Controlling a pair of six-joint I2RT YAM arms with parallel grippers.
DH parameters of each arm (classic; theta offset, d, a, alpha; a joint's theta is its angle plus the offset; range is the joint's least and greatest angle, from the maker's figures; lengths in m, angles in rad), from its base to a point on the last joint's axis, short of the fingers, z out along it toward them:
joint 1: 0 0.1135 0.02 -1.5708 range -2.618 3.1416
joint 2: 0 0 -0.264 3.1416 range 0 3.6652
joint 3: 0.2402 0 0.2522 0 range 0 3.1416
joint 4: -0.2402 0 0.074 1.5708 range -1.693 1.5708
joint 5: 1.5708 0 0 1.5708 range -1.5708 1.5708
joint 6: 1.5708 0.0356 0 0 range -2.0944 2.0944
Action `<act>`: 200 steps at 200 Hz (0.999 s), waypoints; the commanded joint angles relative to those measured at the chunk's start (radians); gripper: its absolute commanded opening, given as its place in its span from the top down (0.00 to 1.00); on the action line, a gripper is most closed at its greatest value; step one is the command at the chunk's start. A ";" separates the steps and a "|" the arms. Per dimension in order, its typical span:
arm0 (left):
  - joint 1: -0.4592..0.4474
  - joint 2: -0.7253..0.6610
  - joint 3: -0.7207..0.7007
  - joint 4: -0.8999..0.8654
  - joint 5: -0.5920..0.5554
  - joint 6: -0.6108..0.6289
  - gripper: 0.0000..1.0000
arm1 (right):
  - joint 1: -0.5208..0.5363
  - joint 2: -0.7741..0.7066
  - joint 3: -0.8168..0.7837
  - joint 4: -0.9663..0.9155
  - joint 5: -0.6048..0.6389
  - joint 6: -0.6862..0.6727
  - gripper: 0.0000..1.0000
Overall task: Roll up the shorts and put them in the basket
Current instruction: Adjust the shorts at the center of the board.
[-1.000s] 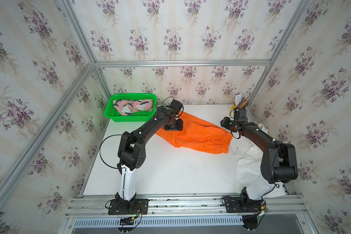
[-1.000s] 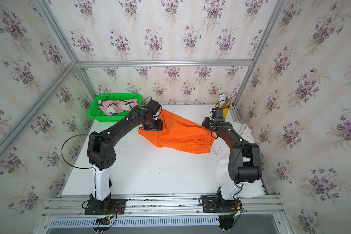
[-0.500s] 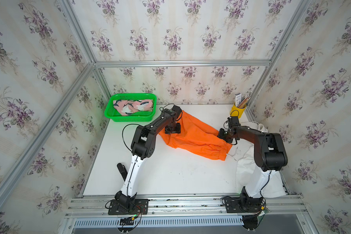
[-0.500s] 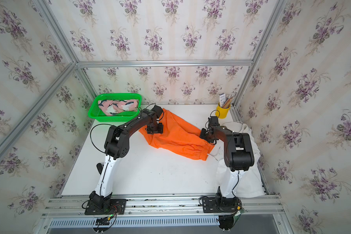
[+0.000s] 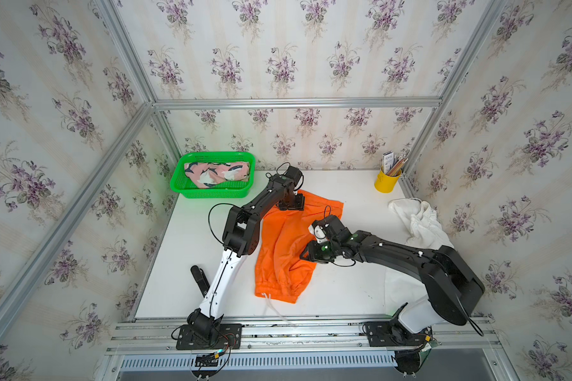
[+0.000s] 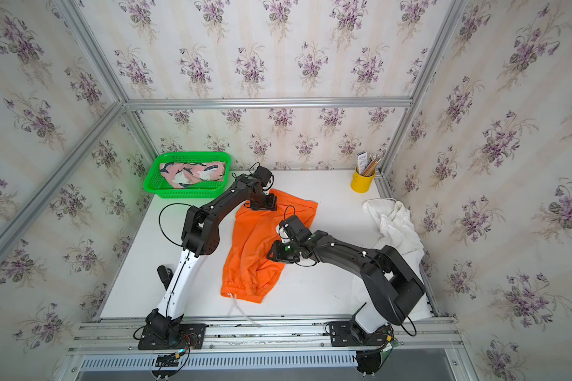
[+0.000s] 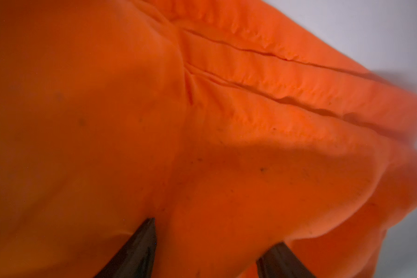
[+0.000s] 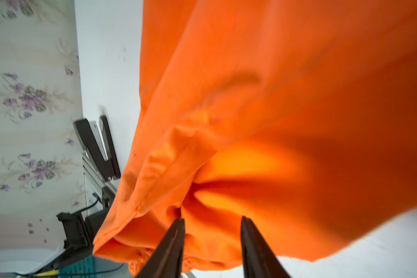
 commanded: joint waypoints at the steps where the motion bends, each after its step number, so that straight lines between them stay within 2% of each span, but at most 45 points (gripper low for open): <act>1: 0.003 -0.168 -0.087 0.029 -0.004 0.042 0.32 | -0.113 -0.035 0.002 -0.107 0.124 -0.062 0.51; 25: -0.008 -0.334 -0.182 -0.014 -0.048 0.059 0.32 | -0.290 0.001 0.027 -0.074 0.103 -0.120 0.49; 71: -0.083 -0.641 -0.460 -0.095 -0.145 0.059 0.30 | -0.439 0.233 0.184 -0.031 0.100 -0.173 0.44; 114: -0.156 -0.903 -0.783 -0.115 -0.193 -0.021 0.30 | -0.469 0.404 0.333 -0.052 0.119 -0.190 0.44; 151: -0.208 -1.073 -0.995 -0.169 -0.216 -0.115 0.29 | -0.480 0.431 0.360 -0.052 0.080 -0.170 0.59; 200: -0.264 -1.254 -1.121 -0.273 -0.223 -0.238 0.28 | -0.481 0.395 0.310 -0.086 0.048 -0.169 0.50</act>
